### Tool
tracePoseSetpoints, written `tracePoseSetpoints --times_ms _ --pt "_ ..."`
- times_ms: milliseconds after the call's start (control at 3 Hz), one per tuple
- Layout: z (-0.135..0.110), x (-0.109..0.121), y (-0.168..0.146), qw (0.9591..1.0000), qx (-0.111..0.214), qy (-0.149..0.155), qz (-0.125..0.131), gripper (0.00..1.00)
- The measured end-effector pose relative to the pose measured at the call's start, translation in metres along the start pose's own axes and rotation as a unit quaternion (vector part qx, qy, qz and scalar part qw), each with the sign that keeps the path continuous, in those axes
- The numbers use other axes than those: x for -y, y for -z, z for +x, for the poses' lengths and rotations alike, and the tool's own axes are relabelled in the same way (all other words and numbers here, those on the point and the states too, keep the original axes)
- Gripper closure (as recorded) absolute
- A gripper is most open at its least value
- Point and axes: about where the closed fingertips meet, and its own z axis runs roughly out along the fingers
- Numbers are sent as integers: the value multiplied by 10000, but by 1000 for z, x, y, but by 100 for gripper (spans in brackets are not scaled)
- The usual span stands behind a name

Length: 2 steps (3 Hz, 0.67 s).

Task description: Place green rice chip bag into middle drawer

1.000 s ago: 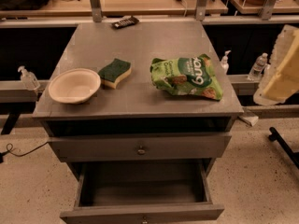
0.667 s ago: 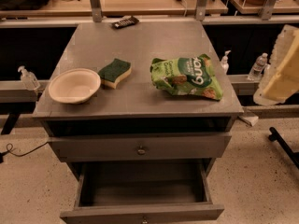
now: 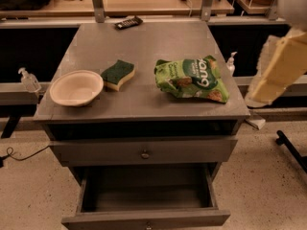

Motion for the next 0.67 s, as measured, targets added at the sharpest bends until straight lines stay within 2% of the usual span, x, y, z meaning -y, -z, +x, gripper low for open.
tracePoseSetpoints --times_ms 333,667 --pt "-2 11 -73 9994 126 173 -270 0" --pt "0 17 -119 9984 138 218 -504 0"
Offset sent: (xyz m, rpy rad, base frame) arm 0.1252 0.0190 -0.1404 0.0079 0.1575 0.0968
